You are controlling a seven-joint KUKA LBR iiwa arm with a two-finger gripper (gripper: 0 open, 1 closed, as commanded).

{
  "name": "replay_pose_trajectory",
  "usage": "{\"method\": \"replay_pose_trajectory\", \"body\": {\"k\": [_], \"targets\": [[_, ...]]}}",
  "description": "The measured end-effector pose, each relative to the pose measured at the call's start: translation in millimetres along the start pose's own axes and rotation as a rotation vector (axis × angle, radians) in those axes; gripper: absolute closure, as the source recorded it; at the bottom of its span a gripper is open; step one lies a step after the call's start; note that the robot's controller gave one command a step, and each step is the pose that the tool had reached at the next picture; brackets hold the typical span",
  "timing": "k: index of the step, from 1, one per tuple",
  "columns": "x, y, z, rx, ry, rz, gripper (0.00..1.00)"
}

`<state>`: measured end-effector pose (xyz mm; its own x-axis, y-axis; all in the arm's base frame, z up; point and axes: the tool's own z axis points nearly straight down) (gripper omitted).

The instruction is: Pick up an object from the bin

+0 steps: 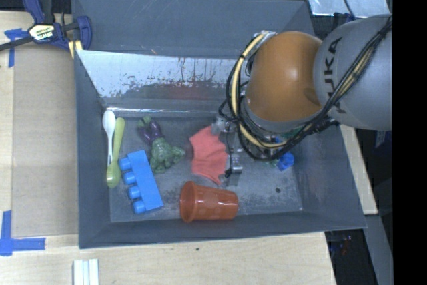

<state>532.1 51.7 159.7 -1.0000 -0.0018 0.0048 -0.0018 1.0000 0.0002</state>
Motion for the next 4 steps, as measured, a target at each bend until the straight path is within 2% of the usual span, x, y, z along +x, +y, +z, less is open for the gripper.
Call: {"method": "replay_pose_trajectory", "body": {"k": [1,2,3,4], "targets": [[-1.9,-0.3,-3.8,0.000,-0.008,0.002,0.00],[-24.8,-9.0,50.5,-0.001,-0.011,0.100,0.00],[-37.8,-1.0,61.7,-0.001,-0.015,0.002,1.00],[-37.8,-1.0,61.6,-0.001,-0.015,0.002,1.00]]}}
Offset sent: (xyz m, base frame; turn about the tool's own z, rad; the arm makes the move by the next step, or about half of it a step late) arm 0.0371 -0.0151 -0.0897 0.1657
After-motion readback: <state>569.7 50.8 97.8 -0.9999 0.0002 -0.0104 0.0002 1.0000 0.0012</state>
